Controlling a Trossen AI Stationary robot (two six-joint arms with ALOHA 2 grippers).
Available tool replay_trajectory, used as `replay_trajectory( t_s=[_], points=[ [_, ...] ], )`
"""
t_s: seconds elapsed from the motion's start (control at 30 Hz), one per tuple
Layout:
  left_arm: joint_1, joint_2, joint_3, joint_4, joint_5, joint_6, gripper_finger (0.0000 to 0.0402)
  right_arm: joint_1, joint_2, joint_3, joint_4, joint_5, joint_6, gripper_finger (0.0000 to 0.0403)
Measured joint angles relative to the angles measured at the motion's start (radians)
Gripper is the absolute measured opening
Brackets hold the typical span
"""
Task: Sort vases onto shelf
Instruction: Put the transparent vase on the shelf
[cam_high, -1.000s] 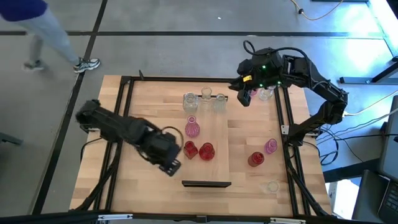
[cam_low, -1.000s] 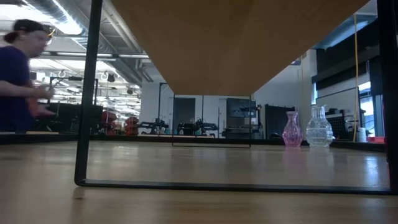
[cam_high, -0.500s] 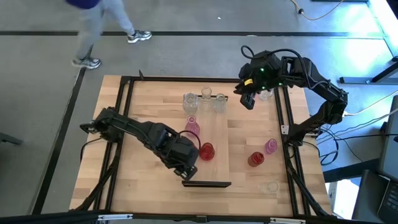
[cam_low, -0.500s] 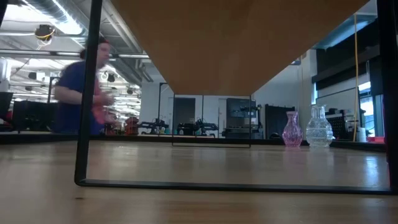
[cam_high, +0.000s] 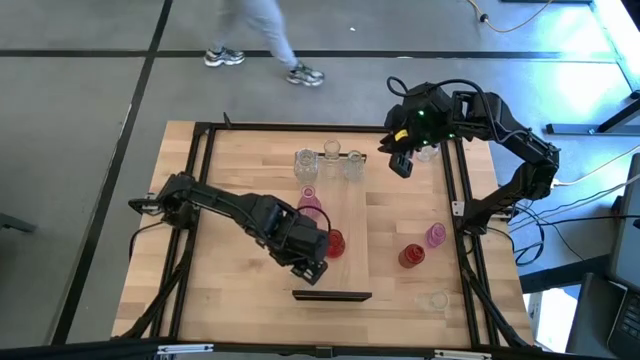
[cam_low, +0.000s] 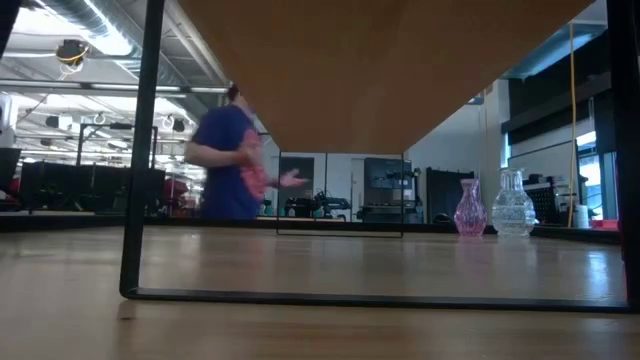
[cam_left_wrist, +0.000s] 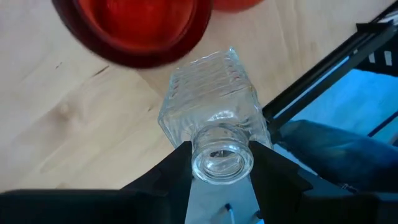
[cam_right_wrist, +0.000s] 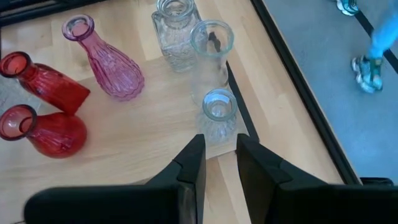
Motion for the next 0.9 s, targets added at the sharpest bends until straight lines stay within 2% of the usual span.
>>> replay_trajectory(
  t_s=[0.57, 0.9],
  points=[
    [0.005, 0.000, 0.000, 0.055, 0.019, 0.054, 0.0146, 0.000, -0.001, 0.000, 0.002, -0.002, -0.043, 0.0076],
    [0.004, 0.000, 0.000, 0.093, 0.026, 0.045, 0.0187, 0.000, -0.001, 0.000, 0.002, -0.002, -0.044, 0.0076]
  ],
)
